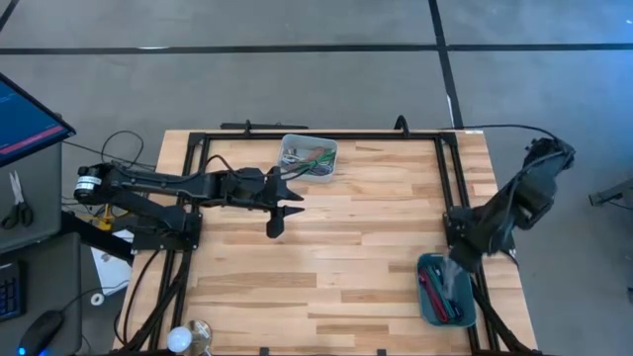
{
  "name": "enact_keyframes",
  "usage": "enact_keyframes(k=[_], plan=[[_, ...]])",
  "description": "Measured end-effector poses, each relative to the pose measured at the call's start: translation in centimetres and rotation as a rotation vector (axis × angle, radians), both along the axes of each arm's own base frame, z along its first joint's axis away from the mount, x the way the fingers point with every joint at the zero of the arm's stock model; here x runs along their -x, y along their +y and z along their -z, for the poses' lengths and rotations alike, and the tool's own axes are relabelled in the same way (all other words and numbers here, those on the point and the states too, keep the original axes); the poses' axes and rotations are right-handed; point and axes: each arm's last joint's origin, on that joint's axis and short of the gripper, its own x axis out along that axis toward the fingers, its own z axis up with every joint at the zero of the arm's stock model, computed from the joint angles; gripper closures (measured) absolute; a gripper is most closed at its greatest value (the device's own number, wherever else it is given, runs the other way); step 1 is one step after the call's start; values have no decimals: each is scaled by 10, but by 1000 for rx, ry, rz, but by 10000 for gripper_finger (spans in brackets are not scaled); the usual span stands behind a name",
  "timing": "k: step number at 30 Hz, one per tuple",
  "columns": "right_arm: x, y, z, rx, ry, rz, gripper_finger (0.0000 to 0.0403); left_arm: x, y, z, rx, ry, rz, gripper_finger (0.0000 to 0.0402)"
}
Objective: Pick & Place USB Port
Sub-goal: Put the white patterned charger cable into the blue bin
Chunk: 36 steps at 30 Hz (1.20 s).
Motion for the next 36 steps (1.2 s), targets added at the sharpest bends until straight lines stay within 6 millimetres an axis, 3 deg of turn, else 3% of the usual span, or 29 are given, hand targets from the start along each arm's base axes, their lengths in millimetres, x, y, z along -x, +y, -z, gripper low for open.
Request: enact_keyframes(k=[11, 18, 29, 36], plan=[[-9, 48, 22, 79, 197, -9, 403, 0, 0, 0, 0, 3, 0, 266], [-22, 73, 61, 224, 274, -78, 403, 0, 0, 0, 0, 3, 0, 266], [-33, 76, 120, 224, 257, -122, 403, 0, 0, 0, 0, 3, 0, 266], [-31, 72, 129, 247, 276, -141, 398, 0, 0, 0, 0, 3, 0, 266]])
